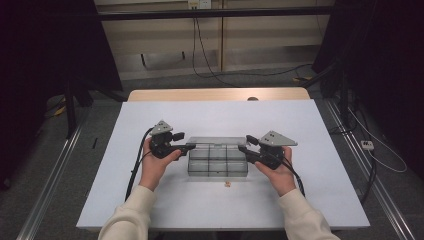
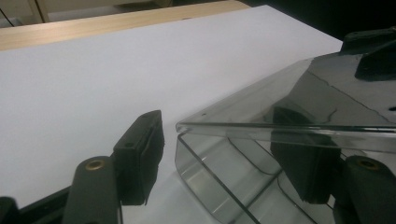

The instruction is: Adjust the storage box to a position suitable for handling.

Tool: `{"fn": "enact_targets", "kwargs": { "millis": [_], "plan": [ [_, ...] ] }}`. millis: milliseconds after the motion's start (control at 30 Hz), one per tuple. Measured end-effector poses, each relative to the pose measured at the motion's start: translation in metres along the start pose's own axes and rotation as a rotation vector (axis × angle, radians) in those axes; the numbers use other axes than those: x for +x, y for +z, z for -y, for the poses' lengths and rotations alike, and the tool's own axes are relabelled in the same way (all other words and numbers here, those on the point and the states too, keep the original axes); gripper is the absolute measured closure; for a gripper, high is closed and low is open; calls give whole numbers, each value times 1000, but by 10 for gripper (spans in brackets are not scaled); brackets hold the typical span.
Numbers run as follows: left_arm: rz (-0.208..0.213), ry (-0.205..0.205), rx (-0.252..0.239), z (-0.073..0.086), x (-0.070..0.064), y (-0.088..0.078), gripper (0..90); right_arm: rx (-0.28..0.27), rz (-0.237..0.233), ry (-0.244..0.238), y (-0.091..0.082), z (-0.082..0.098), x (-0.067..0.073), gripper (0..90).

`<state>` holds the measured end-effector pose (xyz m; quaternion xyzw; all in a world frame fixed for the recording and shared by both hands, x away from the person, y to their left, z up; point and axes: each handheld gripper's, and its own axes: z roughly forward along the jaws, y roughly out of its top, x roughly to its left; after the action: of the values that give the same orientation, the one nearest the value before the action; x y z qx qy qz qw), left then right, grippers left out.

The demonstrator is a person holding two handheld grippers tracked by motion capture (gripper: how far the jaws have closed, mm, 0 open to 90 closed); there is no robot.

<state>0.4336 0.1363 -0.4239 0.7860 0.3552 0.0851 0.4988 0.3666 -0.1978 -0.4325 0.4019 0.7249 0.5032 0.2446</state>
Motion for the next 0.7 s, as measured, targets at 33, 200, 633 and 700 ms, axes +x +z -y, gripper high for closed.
{"fn": "enact_targets", "kwargs": {
  "millis": [33,200,633,700],
  "plan": [
    [0,0,4,0,0,1,363,1,-1,0,1,0,-1,551],
    [-4,19,12,-2,1,3,399,8,1,7,5,-1,-4,559],
    [-3,42,-12,-8,3,7,470,9,2,26,11,-4,-11,585],
    [1,43,-13,-9,2,8,494,9,1,33,11,-3,-11,586]
  ]
}}
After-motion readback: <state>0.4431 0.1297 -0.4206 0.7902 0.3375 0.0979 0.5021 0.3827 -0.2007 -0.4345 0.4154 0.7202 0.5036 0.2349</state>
